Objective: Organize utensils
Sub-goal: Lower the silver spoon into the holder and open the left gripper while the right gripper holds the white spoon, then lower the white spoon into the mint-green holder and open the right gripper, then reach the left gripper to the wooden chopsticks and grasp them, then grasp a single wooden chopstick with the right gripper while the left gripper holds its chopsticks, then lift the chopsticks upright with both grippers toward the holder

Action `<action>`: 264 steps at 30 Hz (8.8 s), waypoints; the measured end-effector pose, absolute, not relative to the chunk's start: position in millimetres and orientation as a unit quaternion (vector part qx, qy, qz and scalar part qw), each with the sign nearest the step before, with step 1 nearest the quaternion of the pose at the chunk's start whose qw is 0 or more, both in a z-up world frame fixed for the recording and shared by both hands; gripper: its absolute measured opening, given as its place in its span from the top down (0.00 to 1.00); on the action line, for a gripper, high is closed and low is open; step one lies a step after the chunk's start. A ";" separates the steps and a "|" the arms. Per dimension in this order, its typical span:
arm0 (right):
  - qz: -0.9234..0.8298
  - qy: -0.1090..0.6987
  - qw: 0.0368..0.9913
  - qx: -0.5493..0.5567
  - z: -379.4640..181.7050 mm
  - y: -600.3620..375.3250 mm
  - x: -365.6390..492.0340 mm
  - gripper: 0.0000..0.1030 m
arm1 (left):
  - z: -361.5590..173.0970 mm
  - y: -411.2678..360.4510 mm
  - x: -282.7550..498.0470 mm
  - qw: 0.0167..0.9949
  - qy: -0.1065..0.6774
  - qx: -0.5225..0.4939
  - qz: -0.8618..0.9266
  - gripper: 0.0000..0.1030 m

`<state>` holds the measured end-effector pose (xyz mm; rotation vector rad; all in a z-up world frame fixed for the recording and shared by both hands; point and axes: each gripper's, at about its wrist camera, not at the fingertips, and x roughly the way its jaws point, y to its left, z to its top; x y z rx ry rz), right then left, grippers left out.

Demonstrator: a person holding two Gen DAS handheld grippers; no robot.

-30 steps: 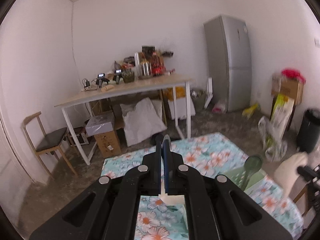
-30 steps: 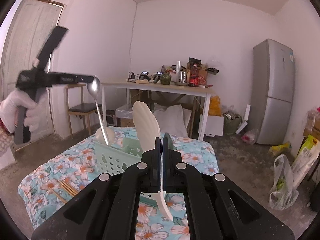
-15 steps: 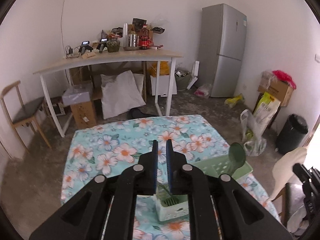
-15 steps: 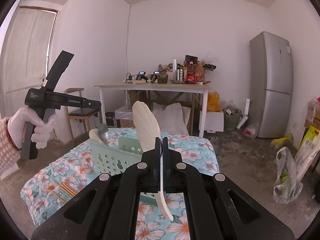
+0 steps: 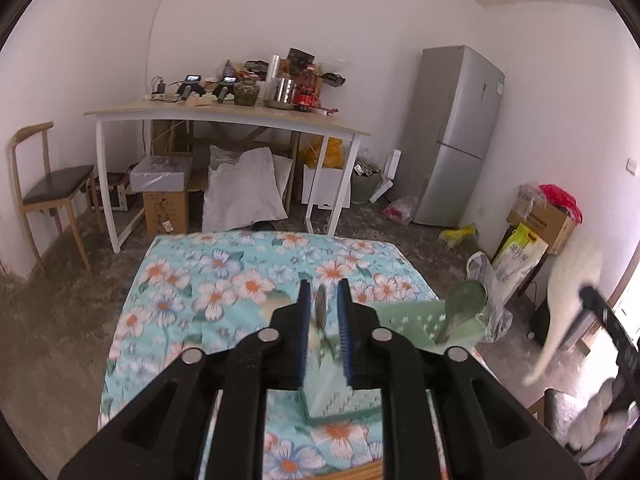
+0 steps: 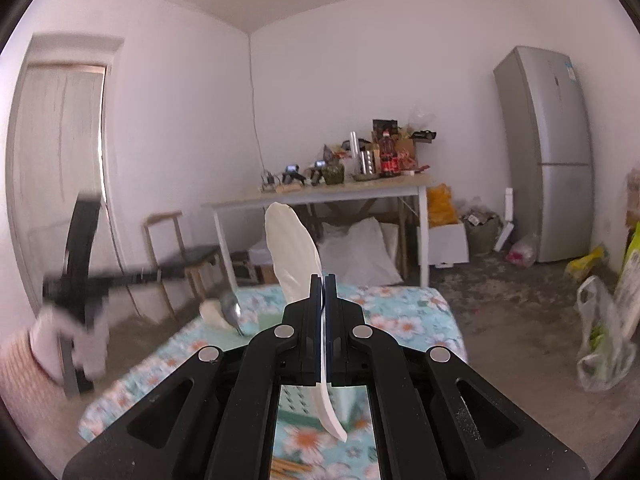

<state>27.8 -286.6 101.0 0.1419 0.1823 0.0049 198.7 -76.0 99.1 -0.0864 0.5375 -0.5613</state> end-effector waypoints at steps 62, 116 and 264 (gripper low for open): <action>0.023 0.214 0.974 0.069 28.2 -255.8 28.6 0.49 | -16.9 -35.2 96.8 0.884 0.342 -0.038 -0.316 0.64; 0.051 0.355 0.914 0.189 -90.3 -247.0 5.5 0.46 | -124.8 31.5 114.9 0.665 0.519 -0.526 -0.108 0.90; 0.078 0.253 0.963 0.050 57.4 -185.8 74.5 0.96 | -98.1 23.7 110.7 0.784 0.469 -0.366 -0.176 0.88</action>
